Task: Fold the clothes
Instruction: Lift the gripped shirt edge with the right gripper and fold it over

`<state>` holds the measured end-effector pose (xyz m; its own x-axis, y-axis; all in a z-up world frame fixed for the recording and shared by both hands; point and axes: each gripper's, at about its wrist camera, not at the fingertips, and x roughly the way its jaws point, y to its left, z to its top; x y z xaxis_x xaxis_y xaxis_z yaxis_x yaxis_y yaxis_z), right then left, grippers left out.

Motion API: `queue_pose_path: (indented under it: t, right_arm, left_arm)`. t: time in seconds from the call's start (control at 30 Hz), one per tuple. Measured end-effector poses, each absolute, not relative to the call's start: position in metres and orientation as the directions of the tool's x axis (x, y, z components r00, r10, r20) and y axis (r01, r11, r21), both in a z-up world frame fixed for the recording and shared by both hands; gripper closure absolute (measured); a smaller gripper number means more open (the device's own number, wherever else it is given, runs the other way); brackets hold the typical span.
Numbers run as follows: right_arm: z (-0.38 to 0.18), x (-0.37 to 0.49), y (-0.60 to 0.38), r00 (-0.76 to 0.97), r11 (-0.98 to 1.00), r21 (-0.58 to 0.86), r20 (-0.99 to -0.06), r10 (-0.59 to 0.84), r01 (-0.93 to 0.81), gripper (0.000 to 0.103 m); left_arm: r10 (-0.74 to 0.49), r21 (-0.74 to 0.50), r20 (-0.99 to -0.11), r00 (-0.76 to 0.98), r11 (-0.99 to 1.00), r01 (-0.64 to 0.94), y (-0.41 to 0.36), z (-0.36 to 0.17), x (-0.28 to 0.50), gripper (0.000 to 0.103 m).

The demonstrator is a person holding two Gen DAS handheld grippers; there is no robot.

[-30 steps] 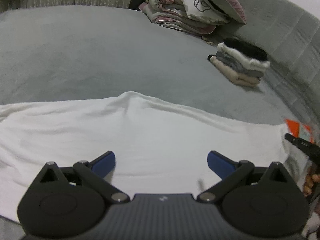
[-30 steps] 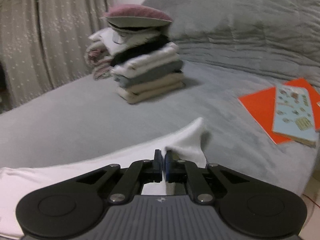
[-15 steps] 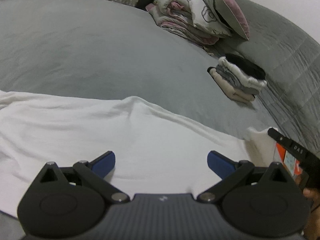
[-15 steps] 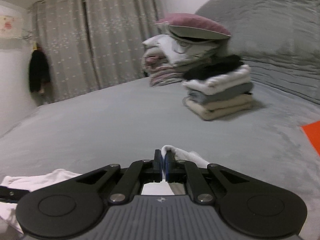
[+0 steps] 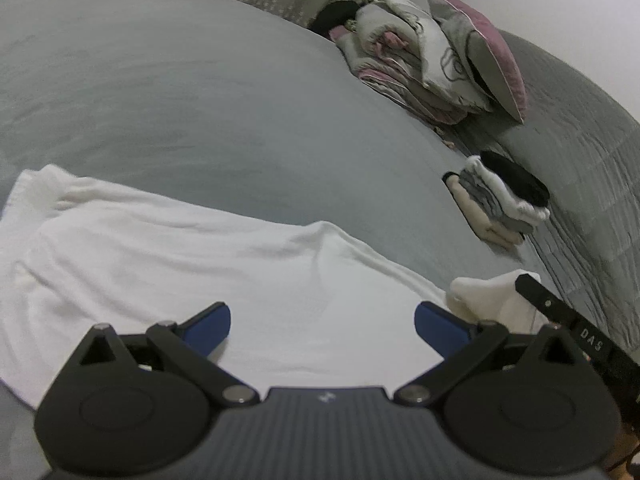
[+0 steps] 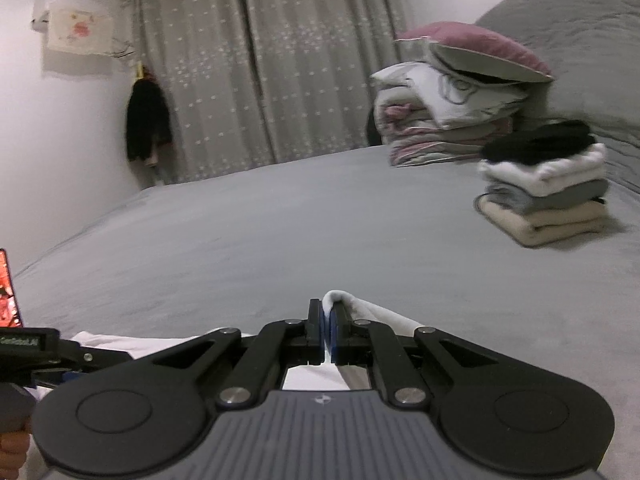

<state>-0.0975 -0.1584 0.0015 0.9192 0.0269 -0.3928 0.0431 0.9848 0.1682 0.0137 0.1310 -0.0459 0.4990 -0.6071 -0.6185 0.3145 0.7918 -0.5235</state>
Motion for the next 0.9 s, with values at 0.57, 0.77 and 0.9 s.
queue_pose_path:
  t: [0.57, 0.77, 0.9]
  right_arm:
    - [-0.013, -0.053, -0.071, 0.89, 0.969, 0.201, -0.401, 0.217, -0.145, 0.097]
    - [-0.016, -0.044, -0.039, 0.875, 0.954, 0.225, -0.397, 0.276, -0.198, 0.097]
    - [-0.02, -0.039, -0.018, 0.862, 0.943, 0.235, -0.398, 0.314, -0.235, 0.097]
  left_arm:
    - [-0.534, -0.509, -0.631, 0.563, 0.832, 0.219, 0.193, -0.047, 0.002, 0.002]
    - [-0.515, -0.505, -0.632, 0.579, 0.841, 0.197, 0.221, -0.048, -0.015, 0.007]
    - [-0.507, -0.521, -0.626, 0.592, 0.837, 0.167, 0.243, -0.05, -0.024, 0.014]
